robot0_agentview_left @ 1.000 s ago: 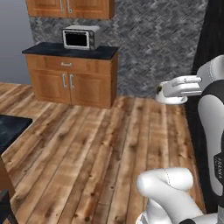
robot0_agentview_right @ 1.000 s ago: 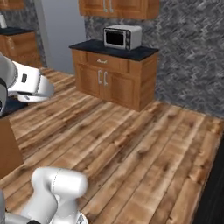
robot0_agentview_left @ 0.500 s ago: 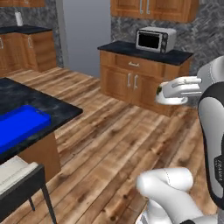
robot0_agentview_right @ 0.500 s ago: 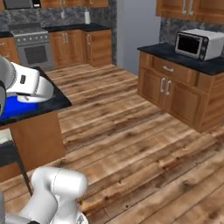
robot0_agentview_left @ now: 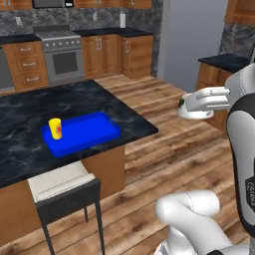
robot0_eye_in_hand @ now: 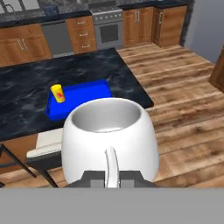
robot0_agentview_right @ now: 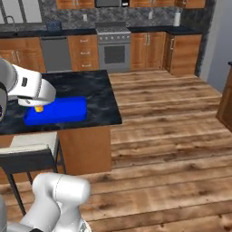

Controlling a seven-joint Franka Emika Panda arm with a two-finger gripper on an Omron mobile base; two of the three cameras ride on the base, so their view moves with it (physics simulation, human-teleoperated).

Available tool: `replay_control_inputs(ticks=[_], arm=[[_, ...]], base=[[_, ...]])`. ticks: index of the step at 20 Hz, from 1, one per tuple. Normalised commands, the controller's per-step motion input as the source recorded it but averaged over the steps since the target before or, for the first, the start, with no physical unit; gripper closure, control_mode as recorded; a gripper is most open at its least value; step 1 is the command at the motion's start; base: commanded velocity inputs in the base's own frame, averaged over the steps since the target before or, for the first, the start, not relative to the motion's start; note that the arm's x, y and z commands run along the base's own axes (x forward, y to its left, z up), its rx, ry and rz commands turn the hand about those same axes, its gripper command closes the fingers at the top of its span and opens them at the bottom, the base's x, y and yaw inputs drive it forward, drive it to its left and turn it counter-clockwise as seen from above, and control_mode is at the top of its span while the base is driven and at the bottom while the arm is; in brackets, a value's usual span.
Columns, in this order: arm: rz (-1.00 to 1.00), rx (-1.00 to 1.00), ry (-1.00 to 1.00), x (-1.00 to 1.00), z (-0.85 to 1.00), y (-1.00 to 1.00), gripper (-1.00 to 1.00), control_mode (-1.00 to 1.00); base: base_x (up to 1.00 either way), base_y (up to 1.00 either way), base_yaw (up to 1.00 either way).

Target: There is a tray on the dining counter. Grab the cup, mug, and pitcher and place them on the tray. The pitcher may be placed next to the tray if it cannot fit the tray.

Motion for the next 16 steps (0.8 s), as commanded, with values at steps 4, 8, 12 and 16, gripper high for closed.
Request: replay_control_inputs(ticks=[4,8,12,16], arm=[[0.0,0.0,0.0,0.0,0.0,0.0,1.0,1.0],[0.0,0.0,0.0,0.0,0.0,0.0,1.0,1.0],[0.0,0.0,0.0,0.0,0.0,0.0,1.0,1.0],[0.0,0.0,0.0,0.0,0.0,0.0,1.0,1.0]], base=[[0.66,-0.08,0.38],[0.7,-0.14,0.26],[0.74,-0.14,0.26],[0.62,-0.22,0.29]])
